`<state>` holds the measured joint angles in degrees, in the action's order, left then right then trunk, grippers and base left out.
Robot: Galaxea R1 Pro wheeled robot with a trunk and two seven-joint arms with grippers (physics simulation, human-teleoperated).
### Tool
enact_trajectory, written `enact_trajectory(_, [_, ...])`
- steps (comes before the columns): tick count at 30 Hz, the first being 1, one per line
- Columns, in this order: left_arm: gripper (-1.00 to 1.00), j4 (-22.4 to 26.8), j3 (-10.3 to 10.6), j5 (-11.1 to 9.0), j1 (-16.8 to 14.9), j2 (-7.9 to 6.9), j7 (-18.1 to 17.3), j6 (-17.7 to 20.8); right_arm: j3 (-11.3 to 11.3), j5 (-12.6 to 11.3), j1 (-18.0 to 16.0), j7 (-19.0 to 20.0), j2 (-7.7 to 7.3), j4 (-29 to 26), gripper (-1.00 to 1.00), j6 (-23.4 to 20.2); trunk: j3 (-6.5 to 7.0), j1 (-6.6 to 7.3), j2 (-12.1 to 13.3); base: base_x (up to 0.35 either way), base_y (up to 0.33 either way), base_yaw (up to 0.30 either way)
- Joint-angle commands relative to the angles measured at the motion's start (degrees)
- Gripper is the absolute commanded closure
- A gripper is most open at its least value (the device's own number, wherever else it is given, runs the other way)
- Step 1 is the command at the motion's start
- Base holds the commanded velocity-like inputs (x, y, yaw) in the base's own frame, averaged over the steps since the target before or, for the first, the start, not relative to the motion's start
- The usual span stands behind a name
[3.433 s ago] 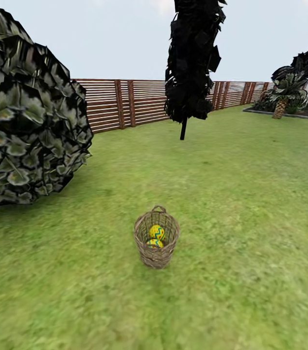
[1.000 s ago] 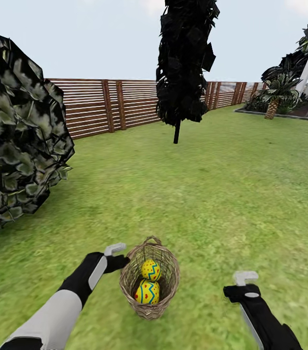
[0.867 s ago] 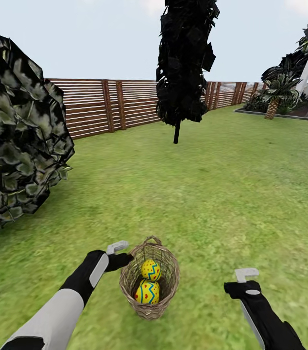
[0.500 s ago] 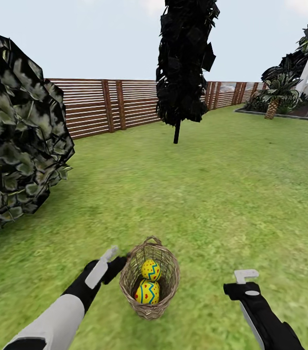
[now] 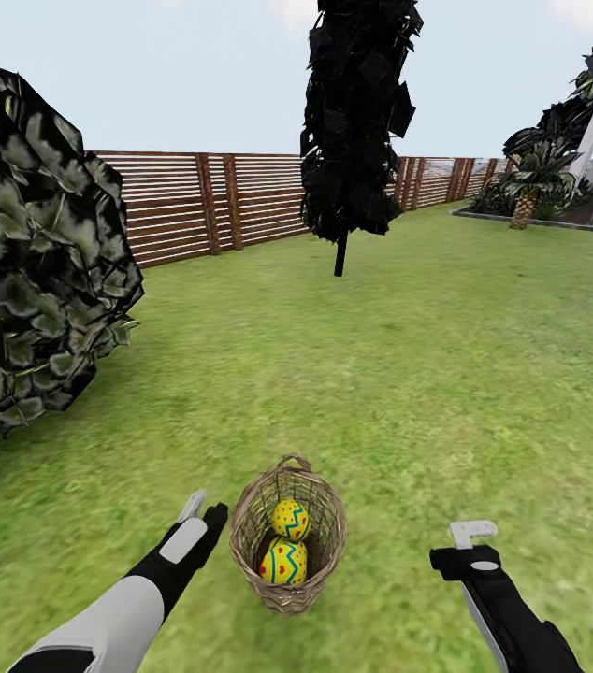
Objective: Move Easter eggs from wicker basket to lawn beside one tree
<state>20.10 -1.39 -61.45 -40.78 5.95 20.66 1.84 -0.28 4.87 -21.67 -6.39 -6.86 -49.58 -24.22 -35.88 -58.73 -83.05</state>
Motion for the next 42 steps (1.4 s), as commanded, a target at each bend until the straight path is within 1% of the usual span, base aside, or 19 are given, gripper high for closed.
enact_trajectory(1, [-1.0,0.1,-0.16,-0.12,0.0,0.02,0.19,0.01,0.01,0.5,-0.01,0.05,0.0,-0.09,-1.0,-0.38,-0.05,0.0,-0.03,0.0,0.0,0.0])
enact_trajectory(3, [-1.0,0.01,-0.18,-0.19,0.0,0.02,-0.73,-0.45,0.01,0.49,-0.02,0.04,0.0,-0.06,-1.0,-0.33,-0.05,0.0,-0.03,0.0,0.0,0.0])
enact_trajectory(4, [-1.0,-0.08,-0.18,-0.19,0.0,0.04,-1.78,-0.91,0.01,0.49,-0.02,0.05,0.0,-0.04,-1.0,-0.32,-0.05,0.0,-0.03,0.0,0.0,0.0])
enact_trajectory(5, [-1.0,-0.18,-0.18,-0.18,0.0,0.06,-3.07,-1.67,0.01,0.49,-0.03,0.05,0.0,-0.05,-1.0,-0.31,-0.05,0.0,-0.03,0.0,0.0,0.0])
enact_trajectory(6, [-1.0,-0.75,-0.16,-0.15,0.0,0.1,-4.46,-3.33,0.01,0.49,-0.01,0.06,0.0,-0.06,-1.0,-0.29,-0.05,0.0,-0.03,0.0,0.0,0.0])
enact_trajectory(9, [-1.0,-3.63,0.02,0.17,0.0,0.51,-5.42,-5.54,0.01,0.49,-0.03,0.01,0.0,-0.04,-1.0,-0.24,-0.05,0.0,-0.03,0.0,0.0,0.0])
enact_trajectory(11, [-1.0,-4.9,0.11,0.3,0.0,1.22,-5.46,-6.17,0.07,0.49,-0.02,-0.05,0.02,-0.01,-1.0,-0.22,-0.05,0.0,-0.03,0.0,0.0,0.0])
enact_trajectory(12, [-1.0,-5.22,0.13,0.34,0.0,1.6,-4.93,-6.32,0.08,0.49,-0.01,-0.1,0.01,0.0,-1.0,-0.24,-0.05,0.0,-0.03,0.0,0.0,0.0])
enact_trajectory(13, [-1.0,-5.32,0.14,0.39,0.0,1.9,-3.64,-6.41,0.09,0.49,-0.02,-0.16,0.01,0.0,-1.0,-0.26,-0.05,0.0,-0.03,0.0,0.0,0.0])
enact_trajectory(15, [-1.0,-5.33,0.1,0.38,0.0,2.48,0.7,-6.58,-0.03,0.56,-0.03,-0.19,-0.04,-0.04,-1.0,-0.24,-0.05,0.0,-0.03,0.0,0.0,0.0])
enact_trajectory(18, [-1.0,-5.32,0.08,0.33,0.0,2.96,4.51,-6.75,-0.12,0.6,-0.02,-0.07,-0.07,-0.09,-1.0,-0.22,-0.05,0.0,-0.03,0.0,0.0,0.0])
enact_trajectory(20, [-1.0,-5.53,0.13,0.24,0.0,3.27,5.81,-6.76,-0.1,0.68,-0.02,-0.04,-0.02,-0.13,-1.0,-0.23,-0.05,0.0,-0.03,0.0,0.0,0.0])
enact_trajectory(24, [-1.0,-5.76,0.25,0.14,0.0,3.42,6.23,-6.36,-0.08,0.74,-0.03,0.05,-0.05,-0.23,-1.0,-0.37,-0.05,0.0,-0.03,0.002,-0.002,0.0])
enact_trajectory(28, [-1.0,-6.01,0.32,0.06,0.0,3.47,4.73,-6.07,-0.14,0.61,-0.03,0.12,-0.08,-0.25,-1.0,-0.3,-0.05,0.0,-0.03,0.111,-0.125,0.0])
enact_trajectory(31, [-1.0,-7.36,0.33,-0.02,0.0,3.52,2.07,-5.95,-0.16,0.48,-0.03,0.21,-0.08,-0.19,-1.0,-0.24,-0.05,0.0,-0.03,0.182,-0.217,0.0])
enact_trajectory(33, [-1.0,-8.2,0.34,-0.09,0.0,3.53,-0.69,-5.58,-0.16,0.47,-0.04,0.24,-0.08,-0.17,-1.0,-0.22,-0.05,0.0,-0.03,0.197,-0.23,0.0])
enact_trajectory(35, [-1.0,-8.48,0.34,-0.13,0.0,3.53,-2.12,-4.79,-0.16,0.48,-0.04,0.29,-0.08,-0.17,-1.0,-0.22,-0.05,0.0,-0.03,0.208,-0.225,0.0])
enact_trajectory(38, [-1.0,-8.69,0.34,-0.15,0.0,3.55,-3.09,-3.42,-0.12,0.46,-0.03,0.3,-0.03,-0.17,-1.0,-0.21,-0.05,0.0,-0.03,0.144,-0.123,0.0])
enact_trajectory(42, [-1.0,-8.9,0.26,-0.2,0.0,3.72,-3.31,-3.19,-0.04,0.44,-0.03,0.32,0.0,-0.17,-1.0,-0.21,-0.05,0.0,-0.03,0.021,-0.017,0.0])
